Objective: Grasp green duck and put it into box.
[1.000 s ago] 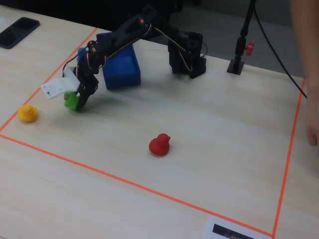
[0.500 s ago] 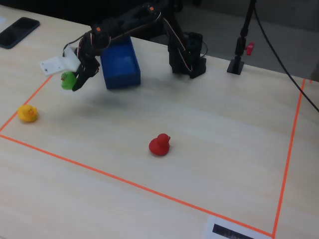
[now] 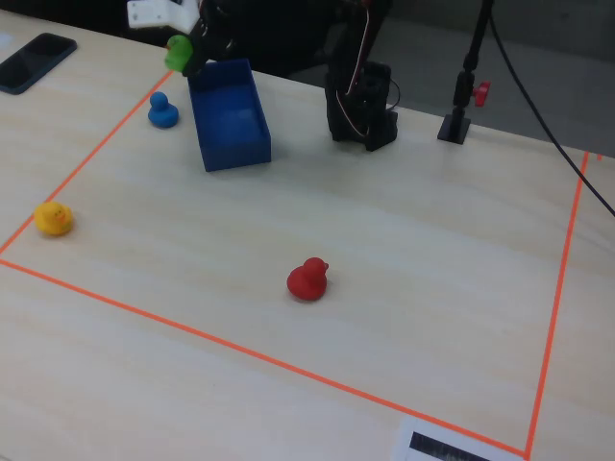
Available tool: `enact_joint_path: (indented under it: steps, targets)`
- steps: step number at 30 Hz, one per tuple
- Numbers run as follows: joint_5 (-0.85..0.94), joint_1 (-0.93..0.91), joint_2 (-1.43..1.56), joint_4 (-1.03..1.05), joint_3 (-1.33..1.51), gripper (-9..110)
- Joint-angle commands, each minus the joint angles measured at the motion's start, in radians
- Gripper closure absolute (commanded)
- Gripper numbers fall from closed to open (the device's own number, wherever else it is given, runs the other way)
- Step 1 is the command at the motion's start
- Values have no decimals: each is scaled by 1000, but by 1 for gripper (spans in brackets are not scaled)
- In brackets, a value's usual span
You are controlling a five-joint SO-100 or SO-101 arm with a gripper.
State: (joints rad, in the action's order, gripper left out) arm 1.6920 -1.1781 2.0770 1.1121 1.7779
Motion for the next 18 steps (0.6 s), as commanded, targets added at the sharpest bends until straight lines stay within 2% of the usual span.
enact_joint_path:
  steps: [1,8,18]
  targets:
    - [63,-120,176,3,156,101]
    - [98,-193,224,-163,370,101]
    - [193,-244,264,-552,695,101]
